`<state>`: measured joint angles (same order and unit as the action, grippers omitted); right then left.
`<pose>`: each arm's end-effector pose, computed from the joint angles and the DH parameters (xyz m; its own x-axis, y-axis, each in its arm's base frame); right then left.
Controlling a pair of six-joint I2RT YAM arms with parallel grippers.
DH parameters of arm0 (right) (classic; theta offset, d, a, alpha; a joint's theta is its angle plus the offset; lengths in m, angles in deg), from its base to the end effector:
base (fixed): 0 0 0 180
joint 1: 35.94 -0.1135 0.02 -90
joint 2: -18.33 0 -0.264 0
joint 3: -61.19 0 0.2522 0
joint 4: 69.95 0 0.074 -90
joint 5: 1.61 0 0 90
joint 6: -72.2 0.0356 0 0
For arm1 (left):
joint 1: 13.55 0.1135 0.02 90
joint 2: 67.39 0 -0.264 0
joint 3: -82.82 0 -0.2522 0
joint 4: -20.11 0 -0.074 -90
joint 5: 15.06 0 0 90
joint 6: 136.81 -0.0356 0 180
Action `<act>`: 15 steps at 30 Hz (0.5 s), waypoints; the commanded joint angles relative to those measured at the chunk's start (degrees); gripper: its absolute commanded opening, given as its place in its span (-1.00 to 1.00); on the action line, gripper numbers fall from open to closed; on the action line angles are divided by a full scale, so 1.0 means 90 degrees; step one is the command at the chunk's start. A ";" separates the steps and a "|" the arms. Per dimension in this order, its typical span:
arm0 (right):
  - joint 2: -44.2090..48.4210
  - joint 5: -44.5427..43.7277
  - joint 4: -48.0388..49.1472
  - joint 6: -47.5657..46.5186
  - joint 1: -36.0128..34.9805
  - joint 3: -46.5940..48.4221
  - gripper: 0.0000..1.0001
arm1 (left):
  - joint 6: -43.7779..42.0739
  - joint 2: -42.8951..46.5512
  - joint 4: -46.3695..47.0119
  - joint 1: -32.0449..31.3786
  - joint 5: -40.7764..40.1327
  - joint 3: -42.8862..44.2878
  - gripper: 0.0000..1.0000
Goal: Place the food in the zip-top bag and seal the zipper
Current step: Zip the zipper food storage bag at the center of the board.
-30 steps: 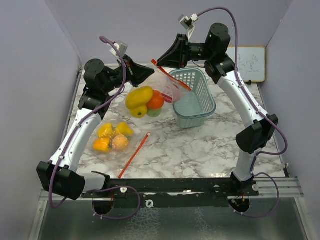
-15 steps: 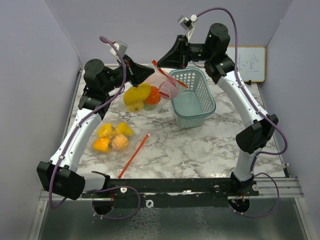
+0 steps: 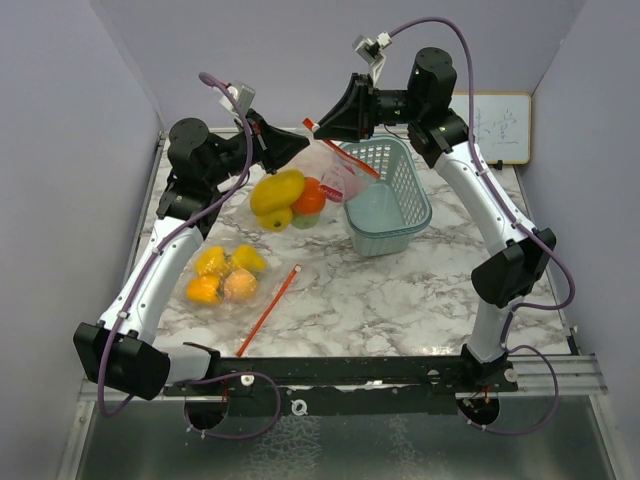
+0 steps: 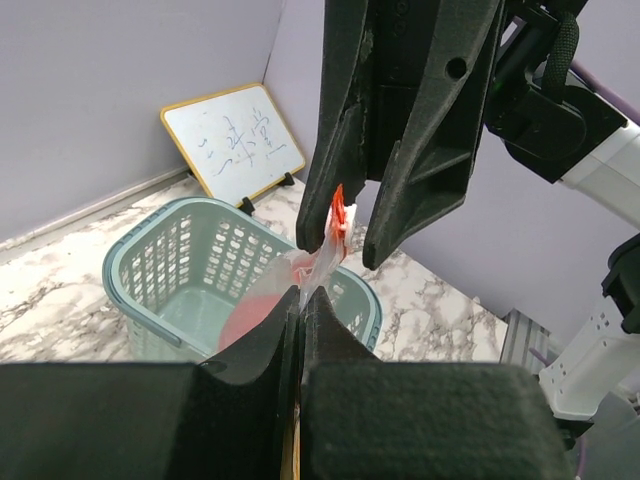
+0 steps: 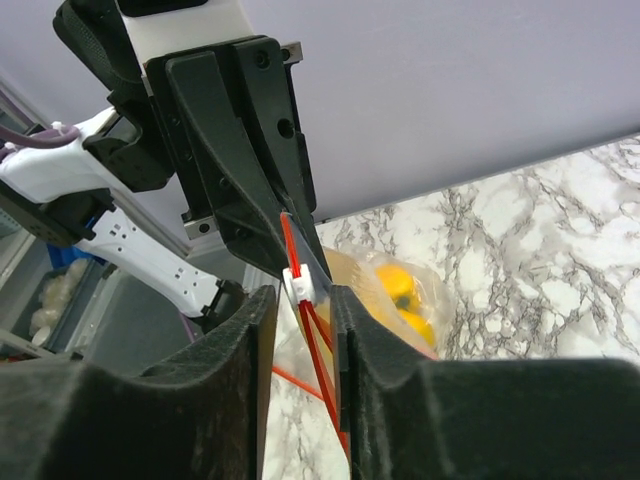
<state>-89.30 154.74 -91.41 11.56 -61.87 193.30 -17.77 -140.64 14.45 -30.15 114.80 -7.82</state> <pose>0.3613 0.2120 0.4743 -0.4481 0.0008 -0.8940 -0.8931 -0.0455 0.4476 0.2674 -0.1035 0.4547 -0.2477 -0.3150 -0.9162 0.8042 0.4606 -0.3757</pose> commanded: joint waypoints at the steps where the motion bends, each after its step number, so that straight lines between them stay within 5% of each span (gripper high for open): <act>1: 0.0015 0.0026 0.0168 0.0180 -0.0025 0.0152 -0.59 | 0.0064 0.0161 0.0292 0.0004 0.0064 -0.0062 -1.00; 8: -0.0038 0.0107 0.0412 0.0486 -0.0034 0.0197 -0.60 | 0.0085 0.0209 0.0298 0.0001 0.0054 -0.0107 -1.00; 15: -0.0026 0.0115 0.0133 0.0292 -0.0058 0.0174 -0.95 | 0.0084 0.0229 0.0304 0.0002 0.0029 -0.0109 -1.00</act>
<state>-89.30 154.91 -89.71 14.95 -61.87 193.30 -17.51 -140.51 14.73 -30.17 114.80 -8.65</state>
